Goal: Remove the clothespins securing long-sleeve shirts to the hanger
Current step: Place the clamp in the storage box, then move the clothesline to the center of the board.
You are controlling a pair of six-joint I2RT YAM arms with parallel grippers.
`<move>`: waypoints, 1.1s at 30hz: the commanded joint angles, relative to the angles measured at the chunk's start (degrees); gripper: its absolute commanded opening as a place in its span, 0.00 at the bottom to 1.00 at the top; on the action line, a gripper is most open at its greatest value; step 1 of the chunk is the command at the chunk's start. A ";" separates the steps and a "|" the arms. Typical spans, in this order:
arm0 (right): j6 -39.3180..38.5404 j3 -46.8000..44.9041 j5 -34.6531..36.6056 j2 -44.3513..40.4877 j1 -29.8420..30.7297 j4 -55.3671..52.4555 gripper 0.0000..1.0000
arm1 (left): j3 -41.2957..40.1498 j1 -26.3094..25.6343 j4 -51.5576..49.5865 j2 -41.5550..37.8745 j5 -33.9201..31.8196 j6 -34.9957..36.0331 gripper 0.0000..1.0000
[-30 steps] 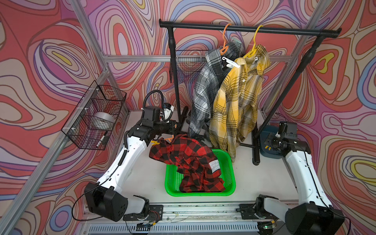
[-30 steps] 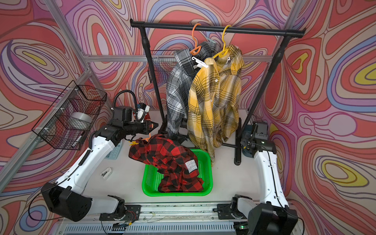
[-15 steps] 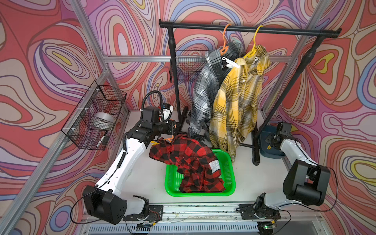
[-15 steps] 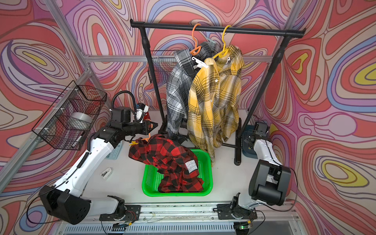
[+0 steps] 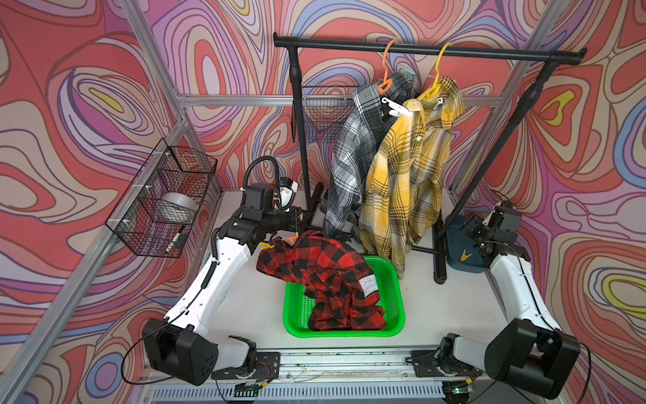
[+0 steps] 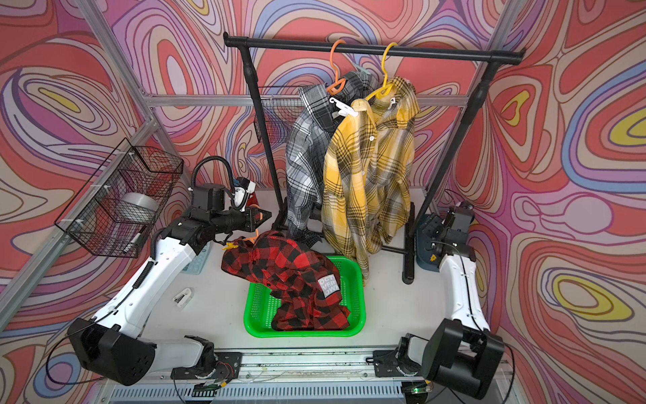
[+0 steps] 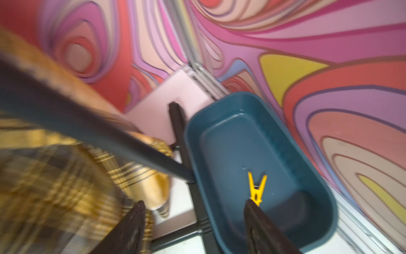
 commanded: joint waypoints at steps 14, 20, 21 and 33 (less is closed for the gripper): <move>0.41 7.28 -9.40 9.82 0.02 10.53 0.69 | -0.20 0.30 1.67 -1.48 0.35 0.51 0.00; -1.34 10.81 -6.24 12.95 -0.01 10.29 0.68 | -0.20 0.32 1.91 -1.11 0.55 0.29 0.00; -1.63 11.24 -6.11 13.49 0.03 10.47 0.68 | -0.16 0.34 1.95 -1.06 0.61 0.25 0.00; -3.19 17.32 -6.54 20.26 0.58 11.24 0.67 | -0.20 0.32 2.13 -0.75 0.44 0.16 0.00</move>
